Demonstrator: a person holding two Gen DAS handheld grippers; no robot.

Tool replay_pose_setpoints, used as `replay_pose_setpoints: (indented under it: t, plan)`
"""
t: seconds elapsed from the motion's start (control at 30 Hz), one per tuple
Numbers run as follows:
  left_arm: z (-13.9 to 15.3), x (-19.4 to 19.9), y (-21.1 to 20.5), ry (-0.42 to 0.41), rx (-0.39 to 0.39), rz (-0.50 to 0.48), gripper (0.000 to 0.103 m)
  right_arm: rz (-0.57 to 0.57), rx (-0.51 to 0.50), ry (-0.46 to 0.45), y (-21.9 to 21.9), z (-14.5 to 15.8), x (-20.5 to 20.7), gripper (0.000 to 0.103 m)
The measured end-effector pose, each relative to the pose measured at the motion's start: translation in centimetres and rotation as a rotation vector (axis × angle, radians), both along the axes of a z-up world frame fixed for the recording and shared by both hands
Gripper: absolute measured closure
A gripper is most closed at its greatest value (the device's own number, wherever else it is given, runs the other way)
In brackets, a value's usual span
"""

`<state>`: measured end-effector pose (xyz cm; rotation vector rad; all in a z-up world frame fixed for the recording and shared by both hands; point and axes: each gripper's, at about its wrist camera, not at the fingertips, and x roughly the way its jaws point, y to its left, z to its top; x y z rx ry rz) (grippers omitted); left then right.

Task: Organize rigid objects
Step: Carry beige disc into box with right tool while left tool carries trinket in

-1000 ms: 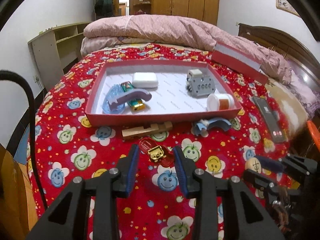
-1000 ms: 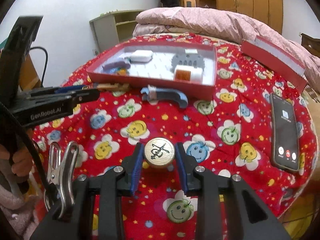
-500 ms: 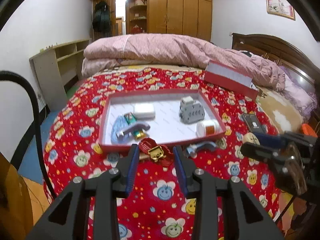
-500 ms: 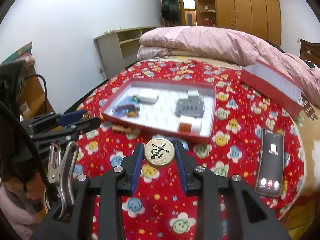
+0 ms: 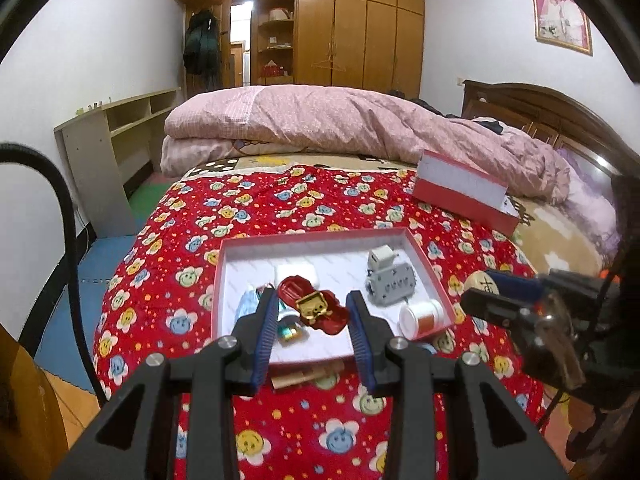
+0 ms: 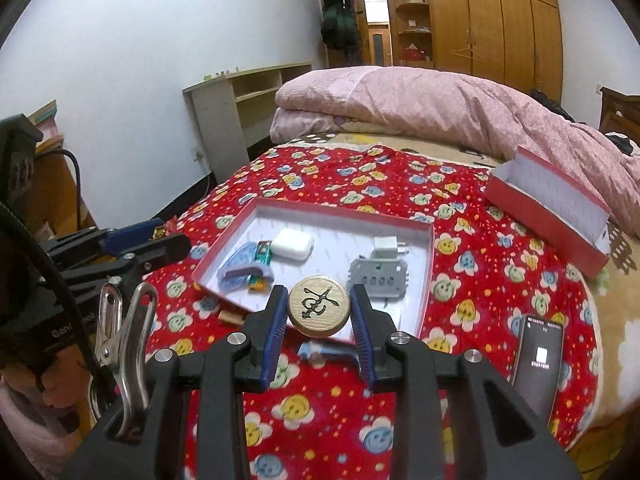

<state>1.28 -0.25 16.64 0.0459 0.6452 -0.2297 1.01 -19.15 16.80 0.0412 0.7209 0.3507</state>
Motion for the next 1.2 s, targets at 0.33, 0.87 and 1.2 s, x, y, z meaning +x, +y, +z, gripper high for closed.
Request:
replay_pose_setpoints:
  t: [0.33,0.87,1.2]
  plan:
    - [-2.5,5.2,0.3,0.064,0.004,0.028,0.066,0.011,0.017,0.04,0.4,-1.5,5.1,0.071]
    - [-8.6,14.7,-0.7,0.166,0.031,0.04,0.067,0.02,-0.035,0.093,2.5,-6.5,13.0,0.071]
    - [-10.3,17.3,-0.3,0.183,0.003,0.044,0.066,0.0,-0.067,0.113,2.6,-9.1,16.1,0.071]
